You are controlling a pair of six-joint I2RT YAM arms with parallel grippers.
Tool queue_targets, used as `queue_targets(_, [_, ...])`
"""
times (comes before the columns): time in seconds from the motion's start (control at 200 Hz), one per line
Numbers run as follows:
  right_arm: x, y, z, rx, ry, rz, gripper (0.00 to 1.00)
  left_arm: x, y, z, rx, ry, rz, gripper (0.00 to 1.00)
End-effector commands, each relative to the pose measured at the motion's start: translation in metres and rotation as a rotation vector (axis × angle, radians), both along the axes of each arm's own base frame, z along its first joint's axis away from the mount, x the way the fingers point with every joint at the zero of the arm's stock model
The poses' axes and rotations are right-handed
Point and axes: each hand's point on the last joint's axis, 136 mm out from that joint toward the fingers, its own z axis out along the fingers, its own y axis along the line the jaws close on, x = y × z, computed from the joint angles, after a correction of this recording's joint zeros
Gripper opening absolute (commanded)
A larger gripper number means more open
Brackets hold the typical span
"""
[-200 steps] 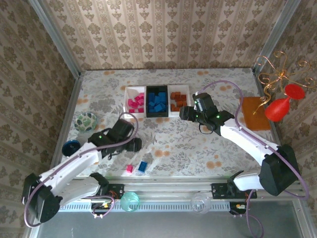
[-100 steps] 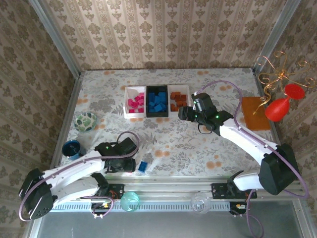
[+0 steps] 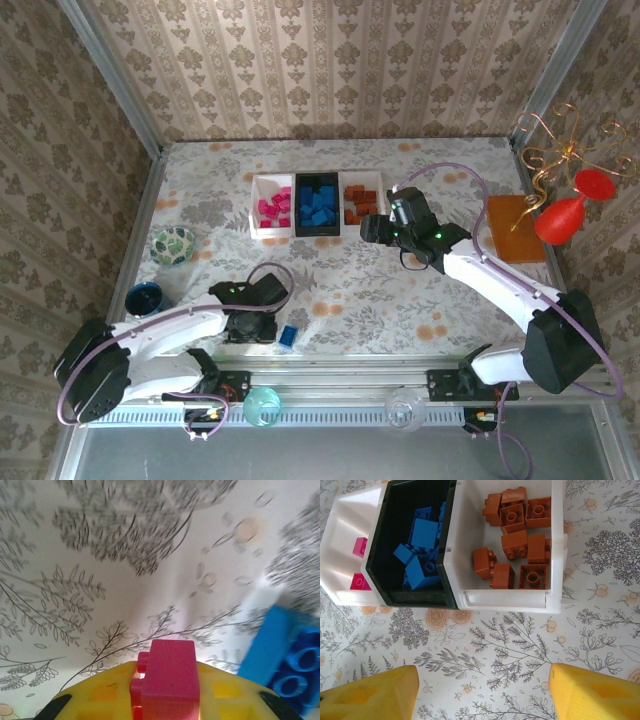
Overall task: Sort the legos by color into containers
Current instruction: Pick up the lego from the middle-left of the table, then place the lego in the container.
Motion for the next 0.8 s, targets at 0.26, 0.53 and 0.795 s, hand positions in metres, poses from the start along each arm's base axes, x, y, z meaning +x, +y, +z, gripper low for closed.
queue_targets(0.26, [0.001, -0.001, 0.001, -0.005, -0.003, -0.013, 0.71, 0.161, -0.023, 0.117, -0.141, -0.485, 0.066, 0.17])
queue_targets(0.53, [-0.002, -0.005, -0.005, -0.024, 0.015, -0.023, 0.71, 0.288, -0.030, 0.122, -0.100, -0.599, 0.106, 0.16])
queue_targets(0.795, [-0.006, -0.007, 0.000, -0.014, -0.002, -0.026, 0.71, 0.339, -0.007, 0.088, -0.027, -0.553, 0.162, 0.34])
